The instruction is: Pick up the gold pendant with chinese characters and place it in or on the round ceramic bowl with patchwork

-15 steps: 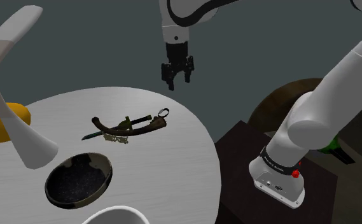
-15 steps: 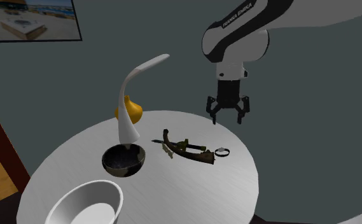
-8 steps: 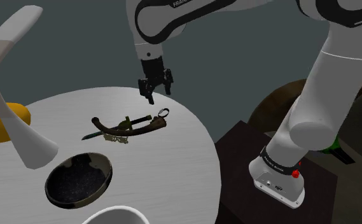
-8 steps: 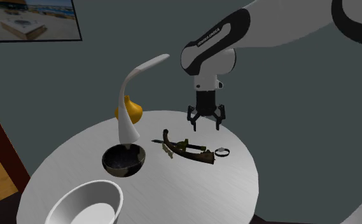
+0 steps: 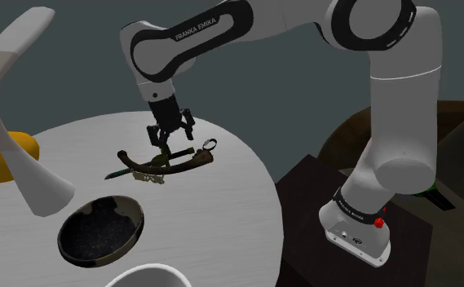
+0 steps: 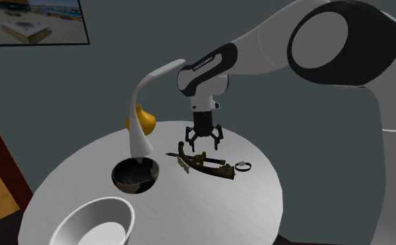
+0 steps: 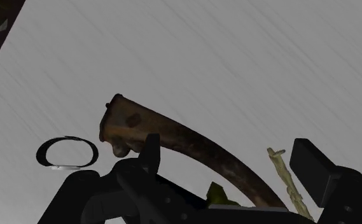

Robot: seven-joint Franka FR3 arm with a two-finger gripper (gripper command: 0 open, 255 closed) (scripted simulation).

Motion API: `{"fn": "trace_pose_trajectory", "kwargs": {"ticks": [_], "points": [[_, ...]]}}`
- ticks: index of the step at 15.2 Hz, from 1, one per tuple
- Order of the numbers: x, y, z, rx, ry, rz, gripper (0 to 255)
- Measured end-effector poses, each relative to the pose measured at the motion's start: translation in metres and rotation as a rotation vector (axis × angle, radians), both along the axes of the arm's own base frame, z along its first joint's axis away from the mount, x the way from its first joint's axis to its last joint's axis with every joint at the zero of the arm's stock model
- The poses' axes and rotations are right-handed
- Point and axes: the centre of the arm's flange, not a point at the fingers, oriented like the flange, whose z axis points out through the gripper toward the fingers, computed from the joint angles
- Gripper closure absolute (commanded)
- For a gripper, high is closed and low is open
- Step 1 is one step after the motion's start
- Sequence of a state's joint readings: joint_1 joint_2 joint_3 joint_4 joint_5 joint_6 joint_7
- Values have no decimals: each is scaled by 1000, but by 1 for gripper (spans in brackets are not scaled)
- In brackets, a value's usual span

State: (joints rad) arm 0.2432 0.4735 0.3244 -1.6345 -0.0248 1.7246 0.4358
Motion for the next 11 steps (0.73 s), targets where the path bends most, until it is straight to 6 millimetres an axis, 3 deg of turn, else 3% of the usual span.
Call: {"fn": "trace_pose_trajectory", "kwargs": {"ticks": [7,11], "points": [[26,70,-61,-10,78,49,0],[23,77,-83,-12,86,54,0]]}}
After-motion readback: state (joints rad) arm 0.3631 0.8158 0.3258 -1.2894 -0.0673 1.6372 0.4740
